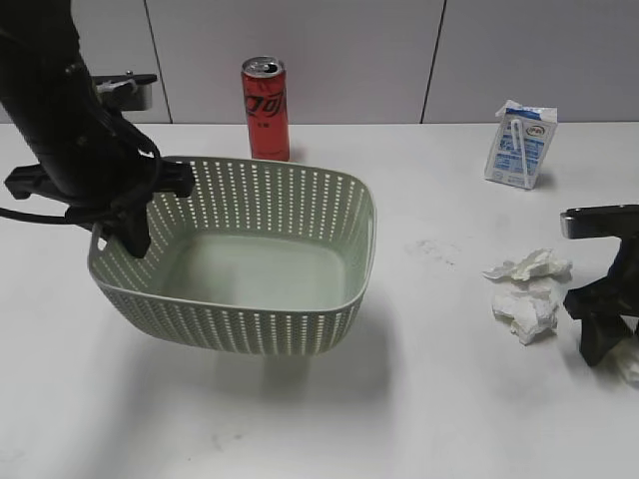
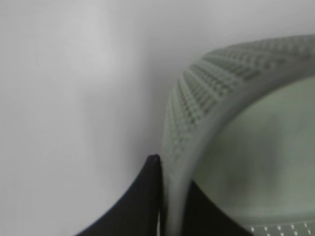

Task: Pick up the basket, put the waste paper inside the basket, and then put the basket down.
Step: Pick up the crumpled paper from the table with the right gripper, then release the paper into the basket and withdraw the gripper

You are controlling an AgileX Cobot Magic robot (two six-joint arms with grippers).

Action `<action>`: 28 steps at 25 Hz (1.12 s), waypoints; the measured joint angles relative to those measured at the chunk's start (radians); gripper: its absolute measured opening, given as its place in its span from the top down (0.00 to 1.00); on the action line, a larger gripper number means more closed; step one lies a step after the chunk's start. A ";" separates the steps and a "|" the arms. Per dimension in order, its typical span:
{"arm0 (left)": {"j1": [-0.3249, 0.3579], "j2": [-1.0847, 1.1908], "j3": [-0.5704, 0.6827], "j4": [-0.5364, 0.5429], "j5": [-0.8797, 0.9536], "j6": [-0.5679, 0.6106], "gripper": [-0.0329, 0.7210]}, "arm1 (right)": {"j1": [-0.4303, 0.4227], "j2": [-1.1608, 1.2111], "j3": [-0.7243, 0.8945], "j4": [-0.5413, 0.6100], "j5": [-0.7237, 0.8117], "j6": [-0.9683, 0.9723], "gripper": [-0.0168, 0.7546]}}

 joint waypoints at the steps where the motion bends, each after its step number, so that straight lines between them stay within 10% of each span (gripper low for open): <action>1: 0.000 0.000 0.000 -0.003 0.000 0.000 0.95 | 0.000 0.000 0.000 0.000 -0.005 0.000 0.38; 12: 0.000 0.000 0.000 -0.007 -0.001 0.000 0.95 | 0.000 0.000 0.000 -0.001 -0.040 0.014 0.62; 18: 0.000 0.000 0.000 -0.007 -0.001 0.000 0.95 | 0.000 -0.003 0.000 0.024 -0.018 0.013 0.93; 28: 0.000 0.000 0.000 -0.009 -0.003 0.000 0.95 | 0.156 -0.331 -0.087 0.274 -0.015 -0.234 0.93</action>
